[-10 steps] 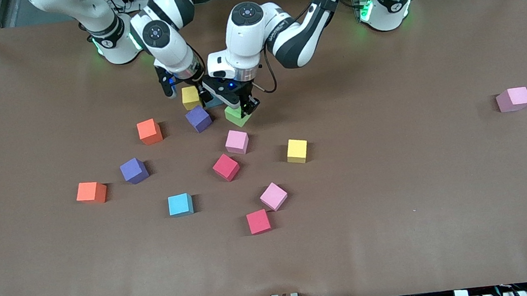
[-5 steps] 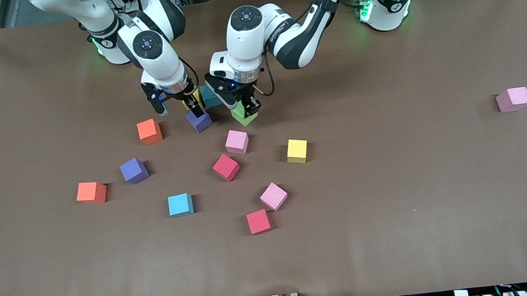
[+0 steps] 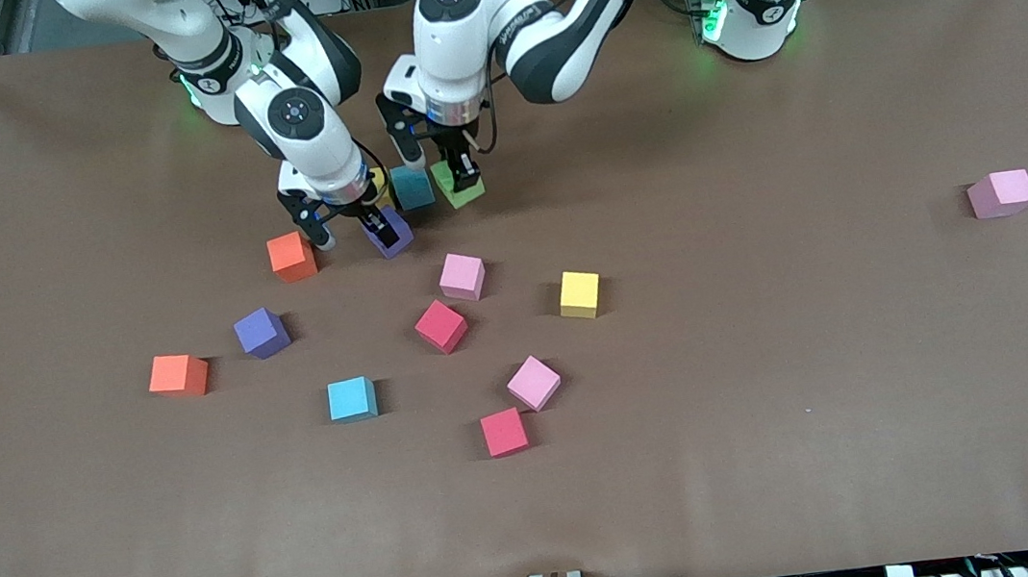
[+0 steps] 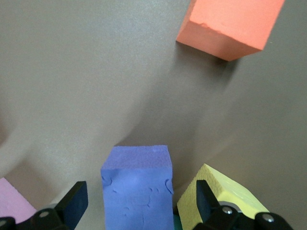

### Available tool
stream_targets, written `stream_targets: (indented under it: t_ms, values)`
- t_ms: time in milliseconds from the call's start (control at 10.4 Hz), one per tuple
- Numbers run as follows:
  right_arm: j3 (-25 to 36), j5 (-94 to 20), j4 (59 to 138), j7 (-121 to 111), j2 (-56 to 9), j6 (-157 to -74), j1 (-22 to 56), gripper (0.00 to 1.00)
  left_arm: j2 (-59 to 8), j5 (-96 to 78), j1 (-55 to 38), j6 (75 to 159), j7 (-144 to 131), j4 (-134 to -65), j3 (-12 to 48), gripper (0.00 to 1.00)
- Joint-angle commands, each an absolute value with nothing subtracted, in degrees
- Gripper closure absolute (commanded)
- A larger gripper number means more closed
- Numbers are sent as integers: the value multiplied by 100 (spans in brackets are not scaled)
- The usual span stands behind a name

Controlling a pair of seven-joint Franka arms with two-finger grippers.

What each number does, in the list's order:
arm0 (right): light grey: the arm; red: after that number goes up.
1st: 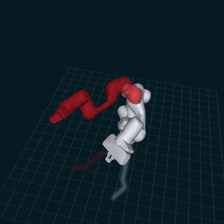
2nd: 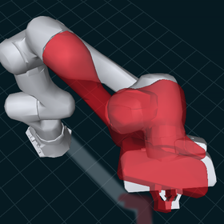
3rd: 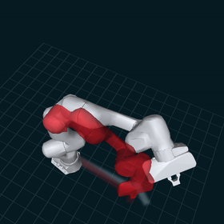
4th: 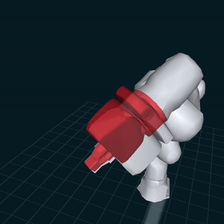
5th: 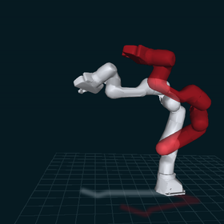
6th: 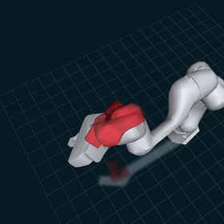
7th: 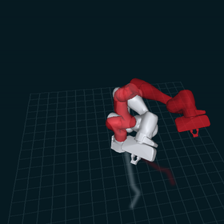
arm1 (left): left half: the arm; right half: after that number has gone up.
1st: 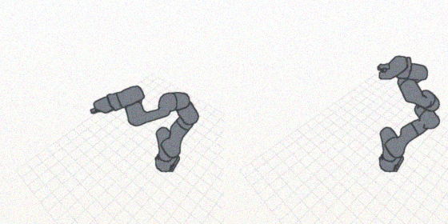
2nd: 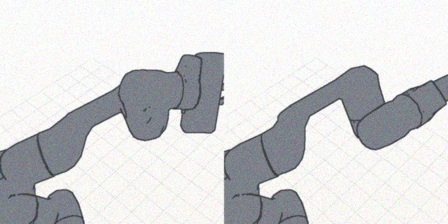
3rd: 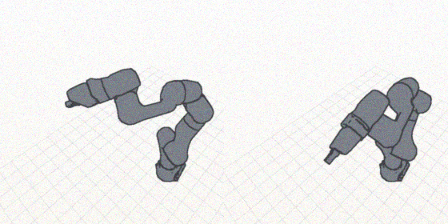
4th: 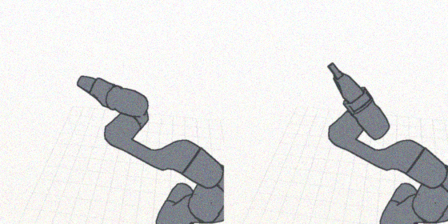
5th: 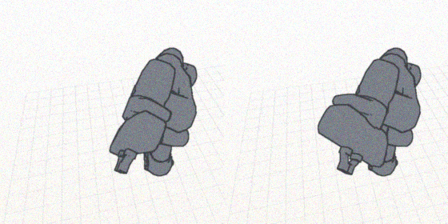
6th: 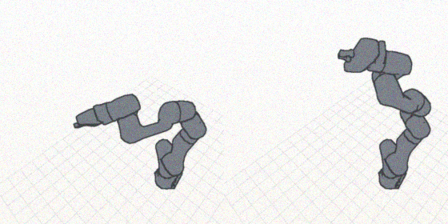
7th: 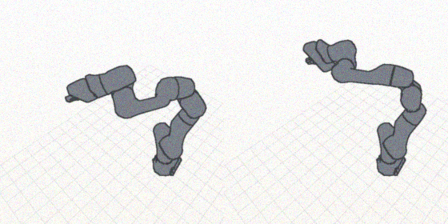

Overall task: Form number 2 with 11 blocks
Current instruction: 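Grasp the purple block with the right gripper while the left gripper carries green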

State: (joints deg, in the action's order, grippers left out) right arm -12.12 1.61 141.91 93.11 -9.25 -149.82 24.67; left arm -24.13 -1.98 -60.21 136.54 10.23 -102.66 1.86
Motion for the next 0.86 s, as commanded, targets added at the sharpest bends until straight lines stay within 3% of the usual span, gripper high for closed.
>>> stream_targets:
  t_ms: [0, 672, 768]
  values:
    - [-1257, 325, 13922, 9212, -1098, -14941, 2321, 0, -2014, -622, -5968, 13553, 1546, -10642, 202, 69]
    - [-1257, 334, 13825, 9220, -1362, -14968, 2382, 0, -1573, -940, -5968, 13544, 2575, -11162, 263, 69]
    - [-1257, 334, 13825, 9220, -1397, -15029, 2391, 37, -1573, -949, -5976, 13553, 2575, -11171, 281, 69]
